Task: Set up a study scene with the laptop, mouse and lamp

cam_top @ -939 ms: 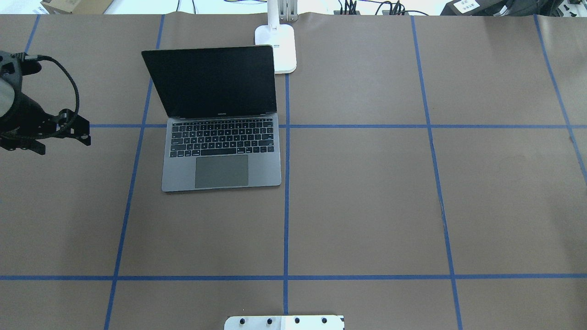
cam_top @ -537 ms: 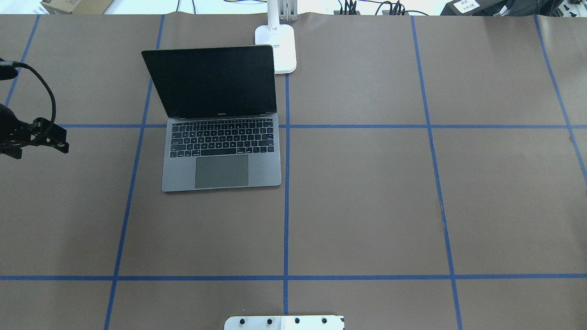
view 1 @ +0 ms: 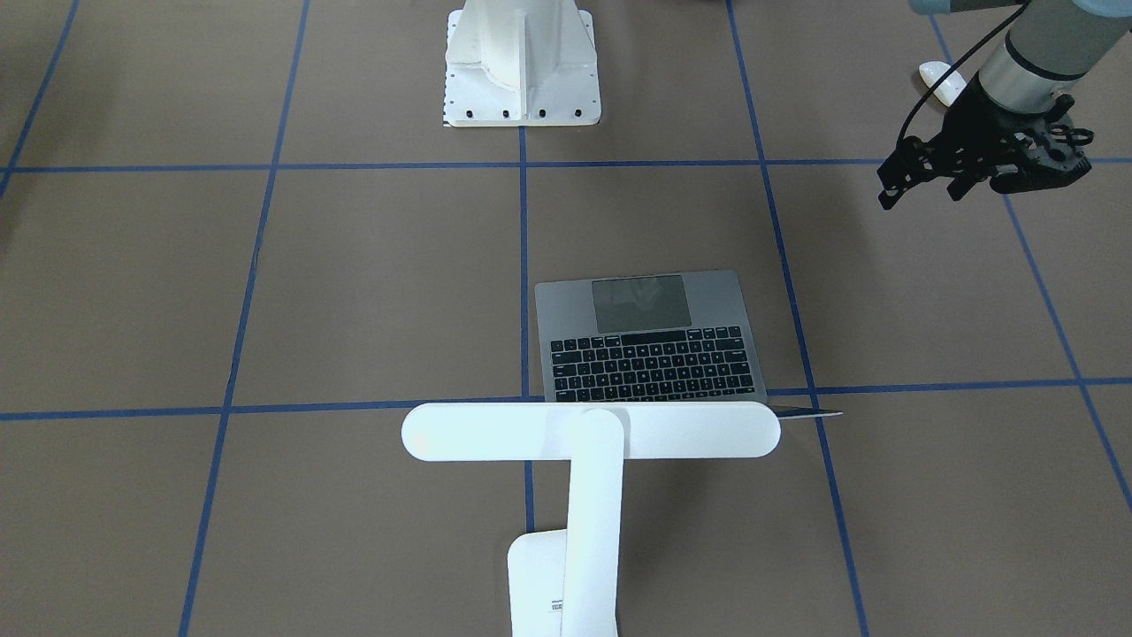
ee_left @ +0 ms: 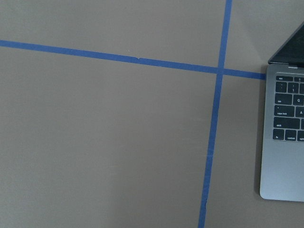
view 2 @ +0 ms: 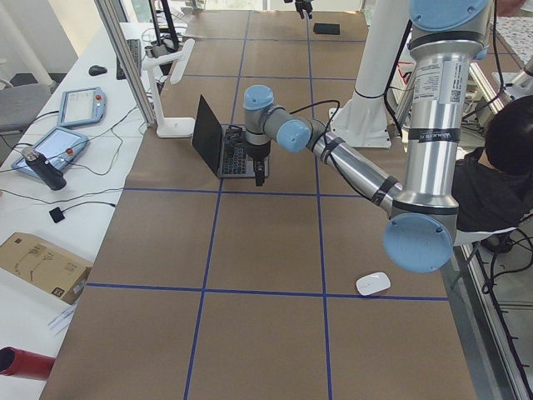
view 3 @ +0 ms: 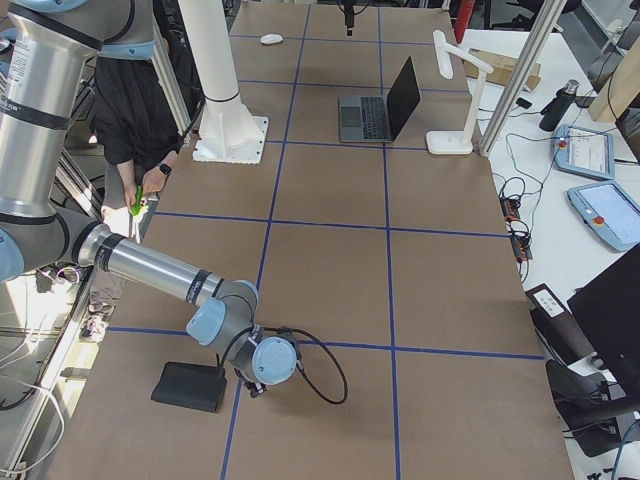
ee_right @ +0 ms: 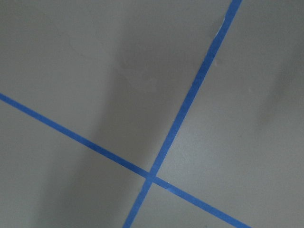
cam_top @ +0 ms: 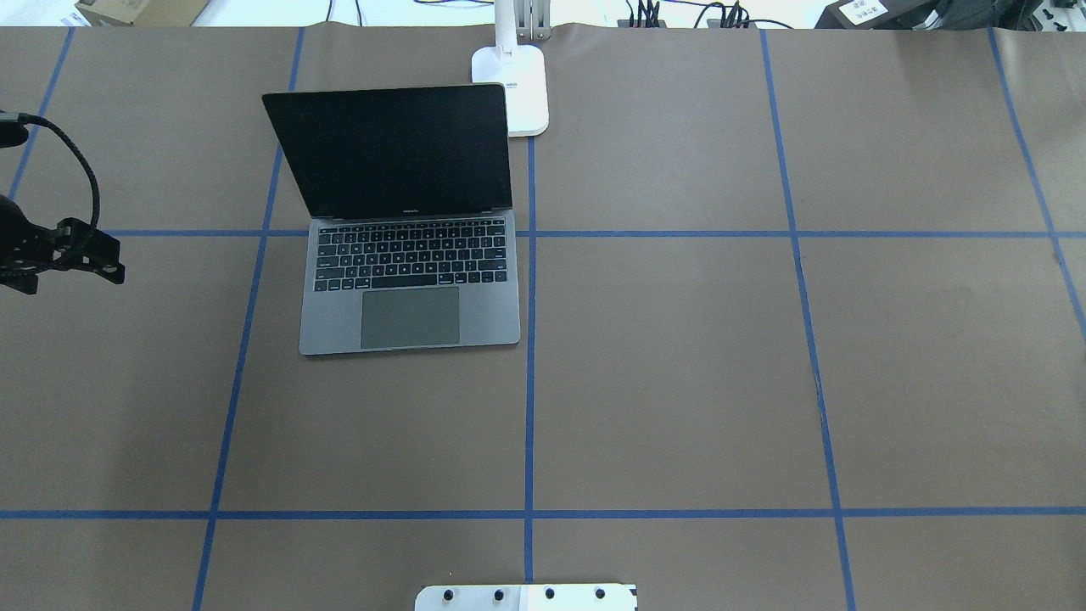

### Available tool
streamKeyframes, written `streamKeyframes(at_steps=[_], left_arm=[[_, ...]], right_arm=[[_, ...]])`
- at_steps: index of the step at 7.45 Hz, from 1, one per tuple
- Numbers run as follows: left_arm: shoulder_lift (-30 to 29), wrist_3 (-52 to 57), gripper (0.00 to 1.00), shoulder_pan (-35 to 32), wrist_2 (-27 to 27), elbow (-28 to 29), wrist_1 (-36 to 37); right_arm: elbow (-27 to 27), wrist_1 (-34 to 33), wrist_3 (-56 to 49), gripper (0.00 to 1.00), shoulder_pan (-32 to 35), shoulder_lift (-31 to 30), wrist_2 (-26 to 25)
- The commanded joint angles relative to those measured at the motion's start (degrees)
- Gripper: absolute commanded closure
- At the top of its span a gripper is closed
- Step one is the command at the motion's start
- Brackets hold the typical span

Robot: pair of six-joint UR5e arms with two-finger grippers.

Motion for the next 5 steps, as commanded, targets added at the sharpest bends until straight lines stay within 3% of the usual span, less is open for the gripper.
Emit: streamKeyframes(at_steps=[1, 5], left_arm=[[-0.1, -0.07, 0.0, 0.0, 0.16, -0.06, -0.07], [-0.28, -0.51, 0.0, 0.08, 0.42, 0.02, -0.07]], right_arm=[[-3.17, 0.12, -0.34, 0.0, -1.12, 0.28, 0.0], [-5.38, 0.2, -0.95, 0.0, -2.88, 0.46, 0.18]])
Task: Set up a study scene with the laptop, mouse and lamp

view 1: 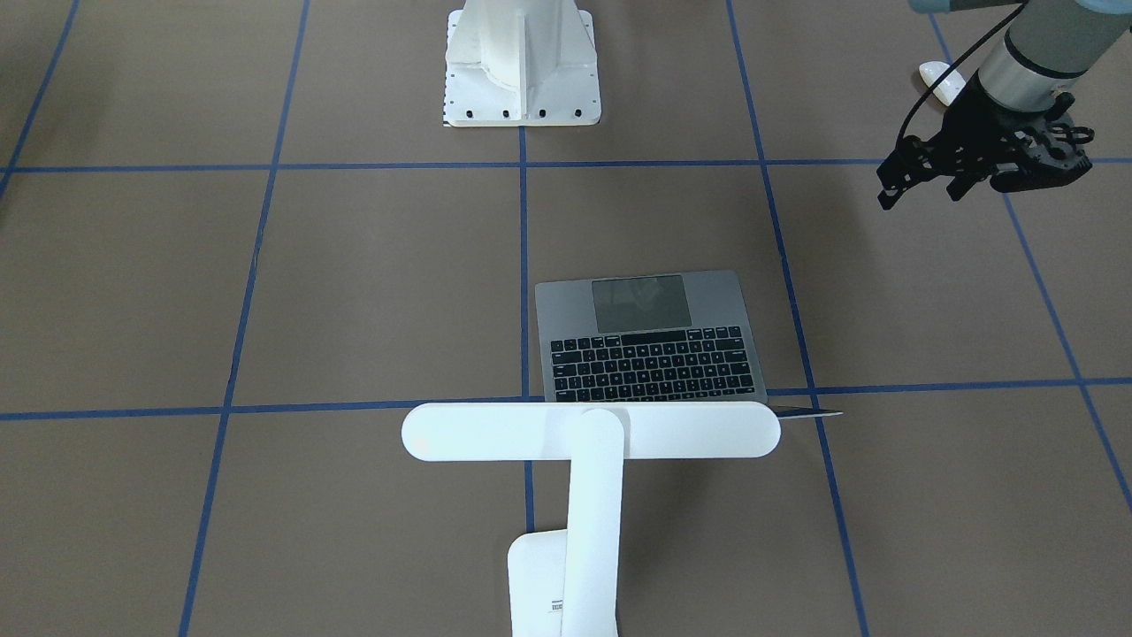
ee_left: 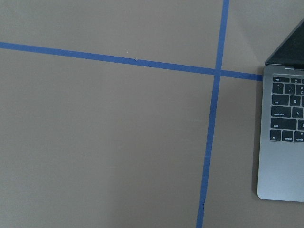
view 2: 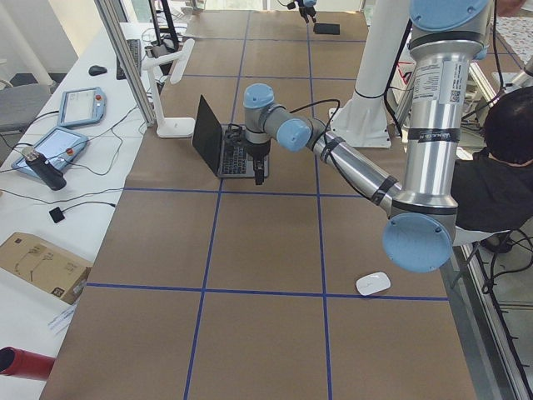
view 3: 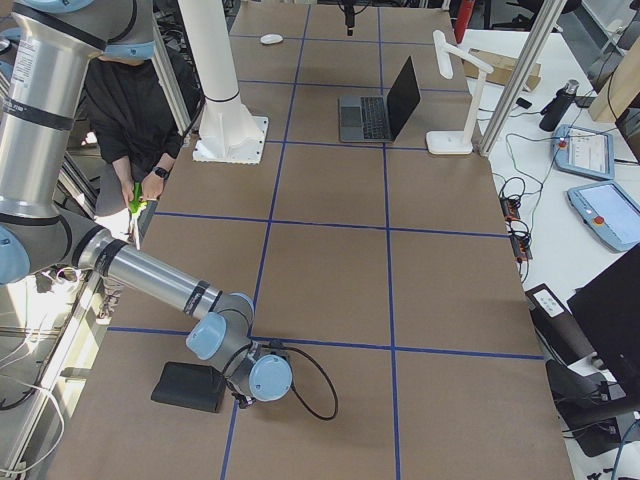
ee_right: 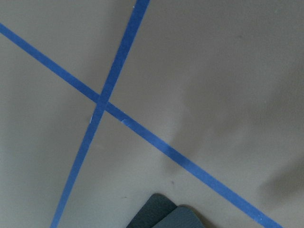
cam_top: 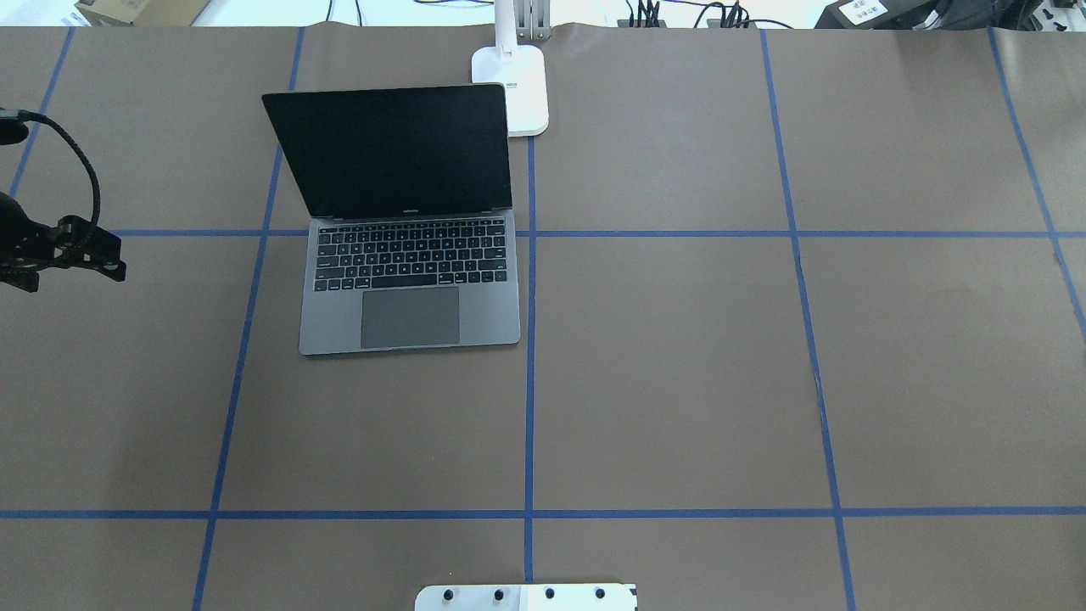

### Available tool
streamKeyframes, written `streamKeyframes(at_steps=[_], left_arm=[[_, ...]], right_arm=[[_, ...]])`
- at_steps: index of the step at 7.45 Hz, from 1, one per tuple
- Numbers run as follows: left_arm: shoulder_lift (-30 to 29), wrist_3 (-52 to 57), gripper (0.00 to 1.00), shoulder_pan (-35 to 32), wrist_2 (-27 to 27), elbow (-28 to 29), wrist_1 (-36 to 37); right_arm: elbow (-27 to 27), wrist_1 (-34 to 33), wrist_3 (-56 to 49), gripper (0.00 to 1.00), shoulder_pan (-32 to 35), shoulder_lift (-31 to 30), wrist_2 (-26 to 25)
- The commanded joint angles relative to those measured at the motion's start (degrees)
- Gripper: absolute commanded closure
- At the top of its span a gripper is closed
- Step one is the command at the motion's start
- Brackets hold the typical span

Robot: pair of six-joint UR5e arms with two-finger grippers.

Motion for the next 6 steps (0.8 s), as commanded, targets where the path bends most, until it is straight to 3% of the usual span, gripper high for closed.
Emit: streamKeyframes(at_steps=[1, 6], left_arm=[[-0.08, -0.11, 0.0, 0.08, 0.17, 0.12, 0.0], [-0.08, -0.11, 0.0, 0.08, 0.17, 0.04, 0.0]], right_arm=[[-0.89, 0.02, -0.09, 0.0, -0.87, 0.06, 0.02], [-4.67, 0.1, 0.0, 0.0, -2.11, 2.26, 0.28]])
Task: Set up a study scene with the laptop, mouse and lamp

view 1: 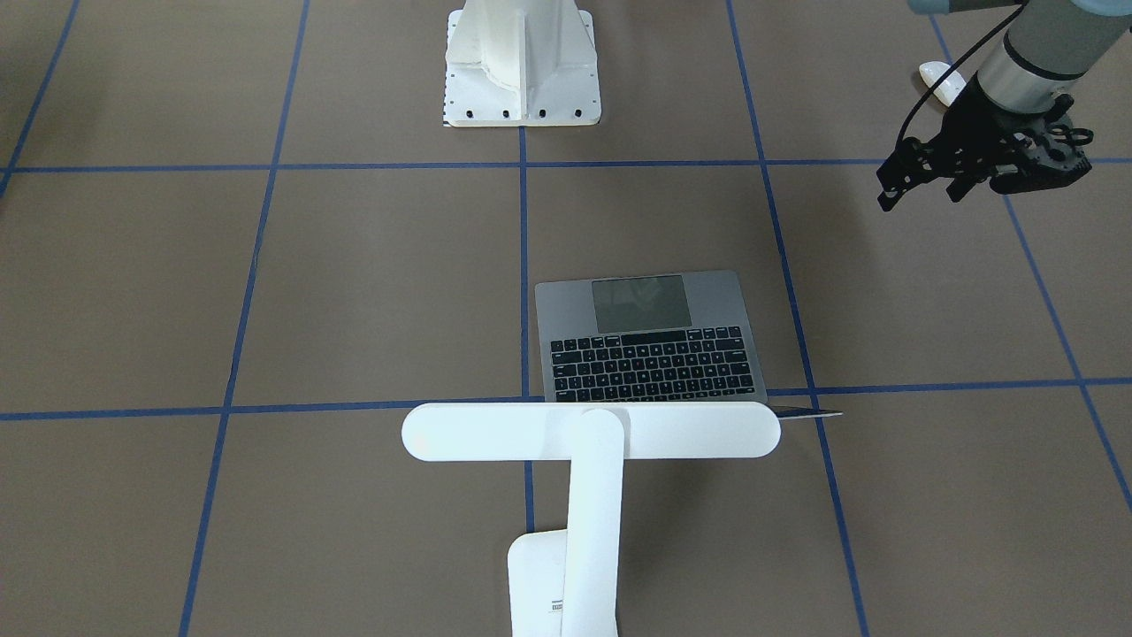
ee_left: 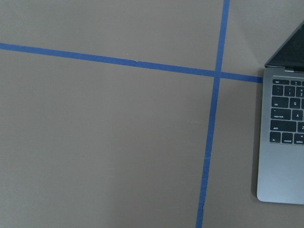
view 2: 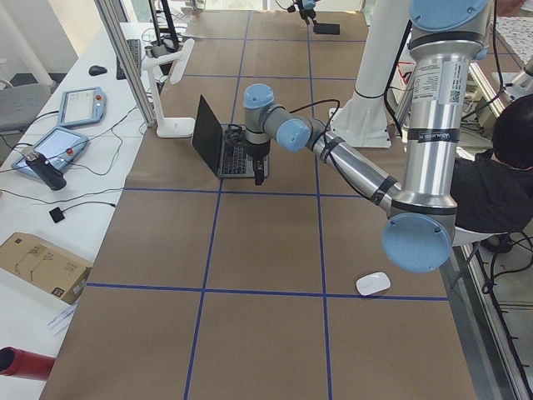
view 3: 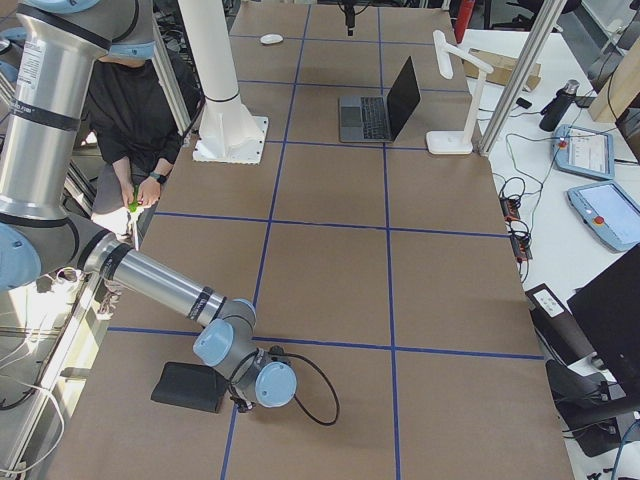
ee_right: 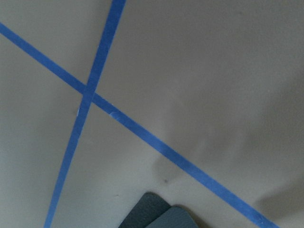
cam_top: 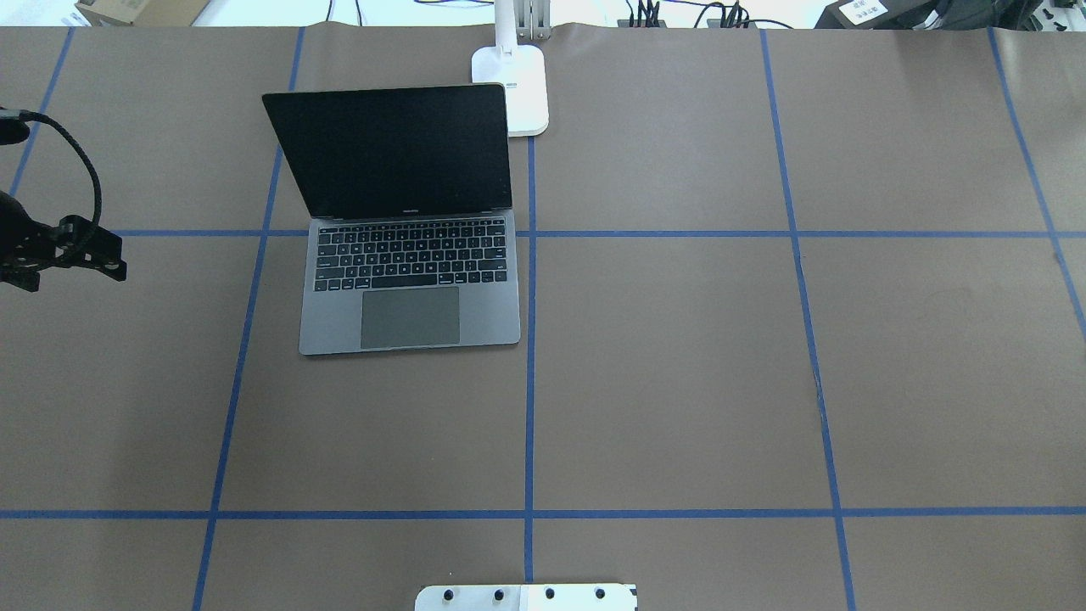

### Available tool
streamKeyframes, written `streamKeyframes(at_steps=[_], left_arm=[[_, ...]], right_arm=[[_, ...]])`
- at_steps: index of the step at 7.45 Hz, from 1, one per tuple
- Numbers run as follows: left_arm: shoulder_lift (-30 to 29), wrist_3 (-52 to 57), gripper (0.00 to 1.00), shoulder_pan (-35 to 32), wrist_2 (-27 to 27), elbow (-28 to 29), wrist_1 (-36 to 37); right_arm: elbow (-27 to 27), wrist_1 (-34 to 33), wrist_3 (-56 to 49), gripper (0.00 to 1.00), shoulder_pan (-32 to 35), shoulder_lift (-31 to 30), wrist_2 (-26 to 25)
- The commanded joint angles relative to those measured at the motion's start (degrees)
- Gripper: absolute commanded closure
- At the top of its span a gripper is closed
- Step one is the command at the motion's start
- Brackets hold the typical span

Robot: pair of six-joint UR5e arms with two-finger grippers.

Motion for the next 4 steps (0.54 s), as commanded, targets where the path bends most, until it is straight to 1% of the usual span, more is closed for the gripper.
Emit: streamKeyframes(at_steps=[1, 4], left_arm=[[0.0, -0.09, 0.0, 0.0, 0.09, -0.08, 0.0], [0.0, 0.0, 0.0, 0.0, 0.09, -0.17, 0.0]], right_arm=[[-1.56, 0.01, -0.06, 0.0, -0.28, 0.33, 0.31], [-2.62, 0.01, -0.06, 0.0, -0.55, 0.33, 0.49]])
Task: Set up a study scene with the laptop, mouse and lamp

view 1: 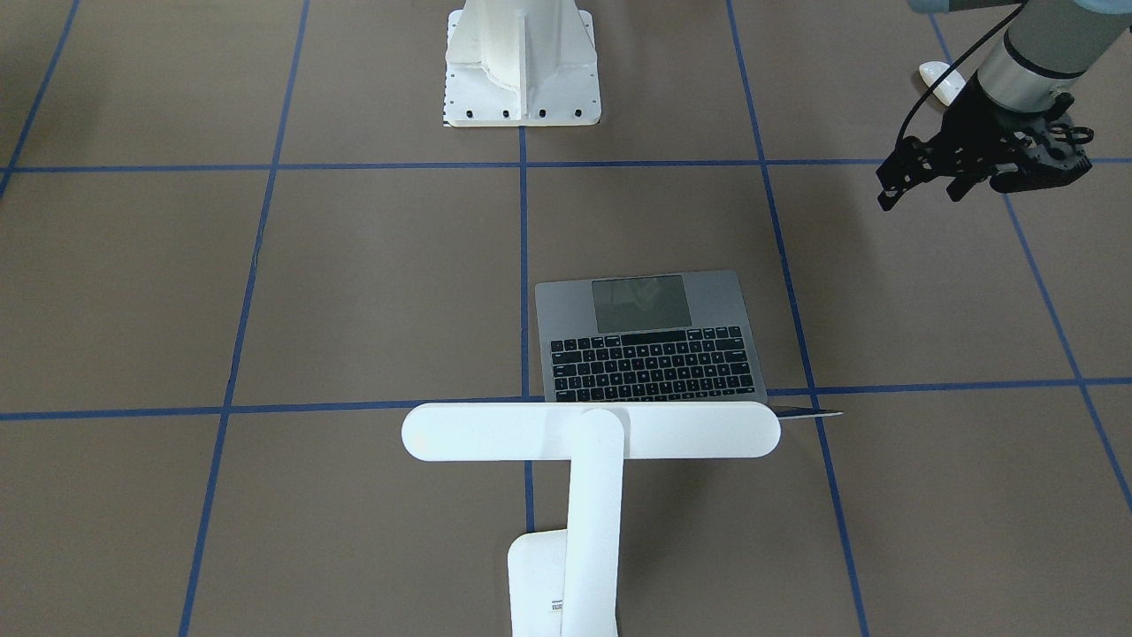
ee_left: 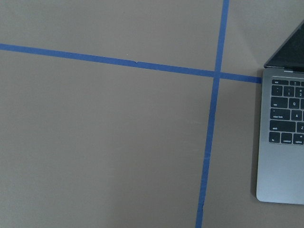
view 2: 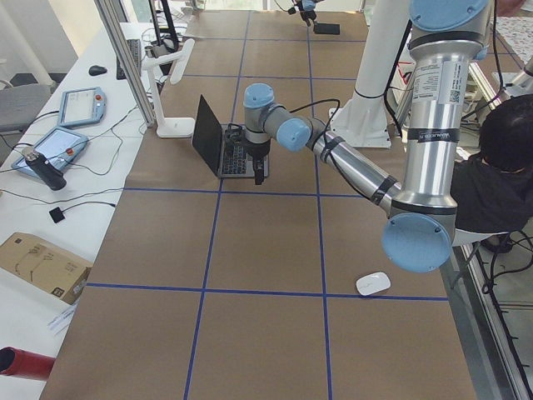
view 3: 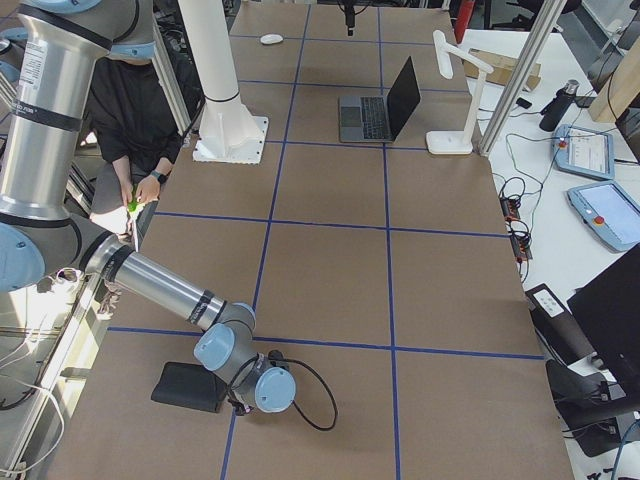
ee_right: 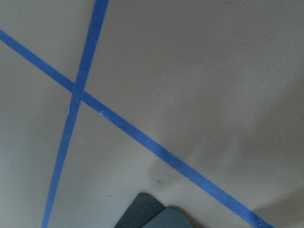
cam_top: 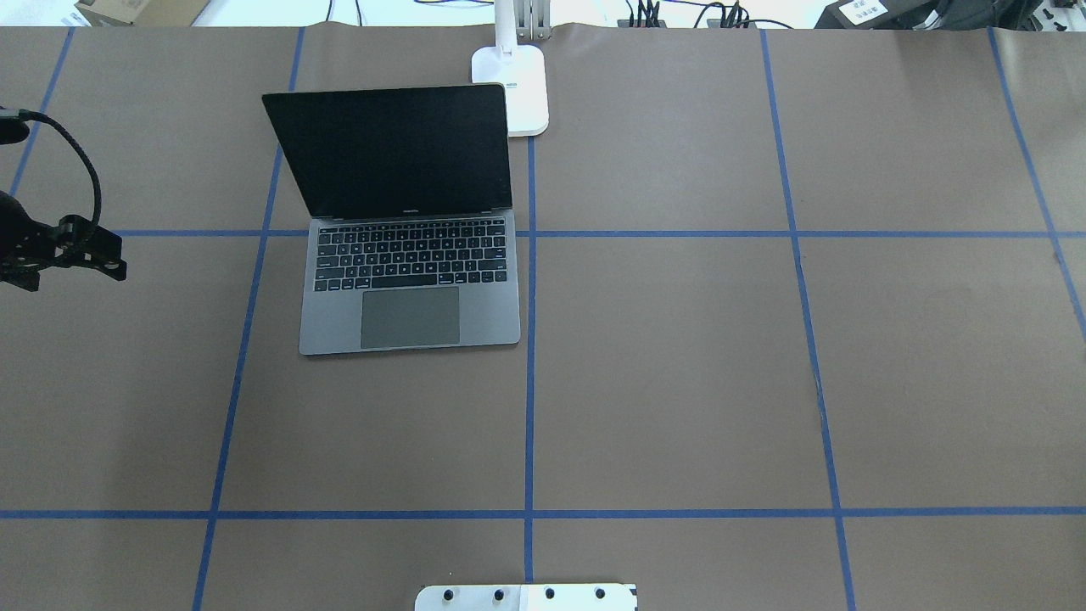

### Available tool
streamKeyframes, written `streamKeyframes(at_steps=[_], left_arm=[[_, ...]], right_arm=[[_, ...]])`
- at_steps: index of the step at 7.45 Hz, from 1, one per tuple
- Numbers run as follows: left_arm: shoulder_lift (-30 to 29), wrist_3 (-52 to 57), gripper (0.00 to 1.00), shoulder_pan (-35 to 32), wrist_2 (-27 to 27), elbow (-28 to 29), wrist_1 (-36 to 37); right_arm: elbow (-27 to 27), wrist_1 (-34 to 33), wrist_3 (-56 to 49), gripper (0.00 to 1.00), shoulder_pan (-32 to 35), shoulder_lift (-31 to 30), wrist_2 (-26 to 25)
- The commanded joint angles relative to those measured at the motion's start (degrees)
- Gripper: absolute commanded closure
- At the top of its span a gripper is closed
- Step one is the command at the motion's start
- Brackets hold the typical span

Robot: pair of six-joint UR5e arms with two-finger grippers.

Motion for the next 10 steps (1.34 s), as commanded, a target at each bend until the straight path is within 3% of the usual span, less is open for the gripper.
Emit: streamKeyframes(at_steps=[1, 8, 9, 10], left_arm=[[0.0, -0.04, 0.0, 0.0, 0.09, -0.02, 0.0], [-0.17, 0.05, 0.0, 0.0, 0.18, -0.02, 0.0], [-0.18, 0.05, 0.0, 0.09, 0.18, -0.02, 0.0], [-0.26, 0.05, 0.0, 0.09, 0.18, -0.02, 0.0]], right_arm=[[-1.04, 0.0, -0.18, 0.0, -0.1, -0.17, 0.12], [-2.19, -0.09, -1.59, 0.02, -0.1, -2.19, 0.12], [-2.19, -0.17, -1.33, 0.28, -0.1, -2.11, 1.17], [-2.19, -0.26, -1.24, 0.8, -0.1, -2.11, 1.18]])
